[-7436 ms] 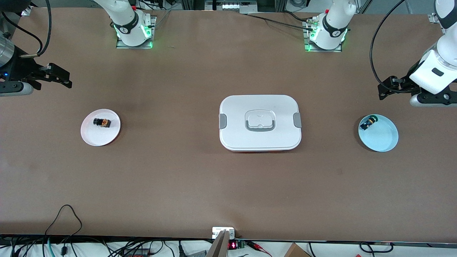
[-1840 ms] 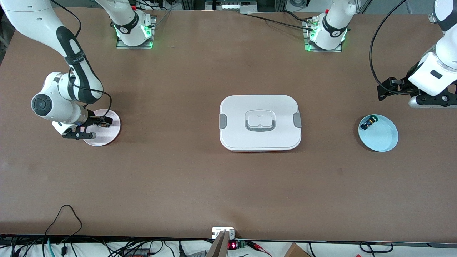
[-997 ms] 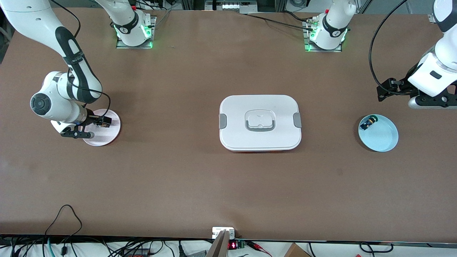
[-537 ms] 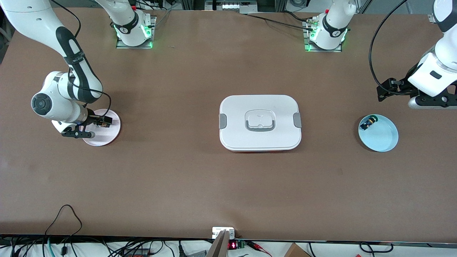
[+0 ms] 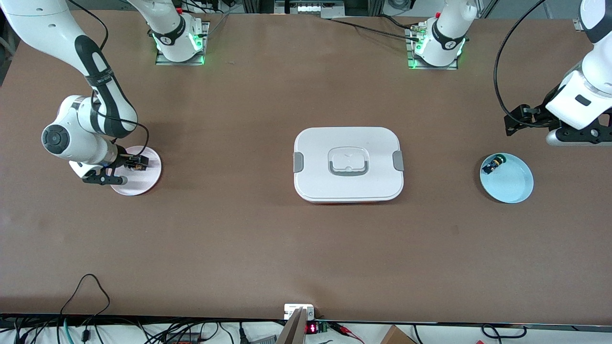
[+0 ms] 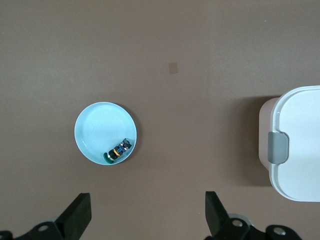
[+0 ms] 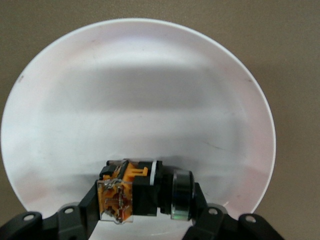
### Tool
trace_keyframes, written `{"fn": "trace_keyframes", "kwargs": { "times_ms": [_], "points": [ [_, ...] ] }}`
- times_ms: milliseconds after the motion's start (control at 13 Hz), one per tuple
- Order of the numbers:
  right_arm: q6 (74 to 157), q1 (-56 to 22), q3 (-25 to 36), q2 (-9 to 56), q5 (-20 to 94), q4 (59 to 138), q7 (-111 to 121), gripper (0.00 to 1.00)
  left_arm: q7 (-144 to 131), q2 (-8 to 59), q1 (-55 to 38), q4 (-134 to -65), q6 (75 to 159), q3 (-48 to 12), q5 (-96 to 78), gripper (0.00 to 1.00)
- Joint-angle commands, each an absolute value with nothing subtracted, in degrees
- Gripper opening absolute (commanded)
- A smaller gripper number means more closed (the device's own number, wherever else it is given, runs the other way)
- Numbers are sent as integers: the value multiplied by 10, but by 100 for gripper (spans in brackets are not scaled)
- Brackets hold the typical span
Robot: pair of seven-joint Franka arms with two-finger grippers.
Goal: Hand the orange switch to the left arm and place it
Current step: 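Descend and close the right gripper on the orange switch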
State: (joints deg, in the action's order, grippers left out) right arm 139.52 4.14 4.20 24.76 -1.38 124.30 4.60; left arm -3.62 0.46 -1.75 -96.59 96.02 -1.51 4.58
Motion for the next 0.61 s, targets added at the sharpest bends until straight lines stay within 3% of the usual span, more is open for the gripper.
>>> {"fn": "trace_keyframes", "kwargs": {
  "times_ms": [0, 537],
  "points": [
    [1400, 42, 40, 237, -22, 1253, 53, 15, -32, 9, -19, -956, 961, -14, 38, 100],
    [1400, 38, 25, 189, -19, 1245, 100, 1, -32, 16, -19, -947, 960, -14, 38, 100]
  ]
}}
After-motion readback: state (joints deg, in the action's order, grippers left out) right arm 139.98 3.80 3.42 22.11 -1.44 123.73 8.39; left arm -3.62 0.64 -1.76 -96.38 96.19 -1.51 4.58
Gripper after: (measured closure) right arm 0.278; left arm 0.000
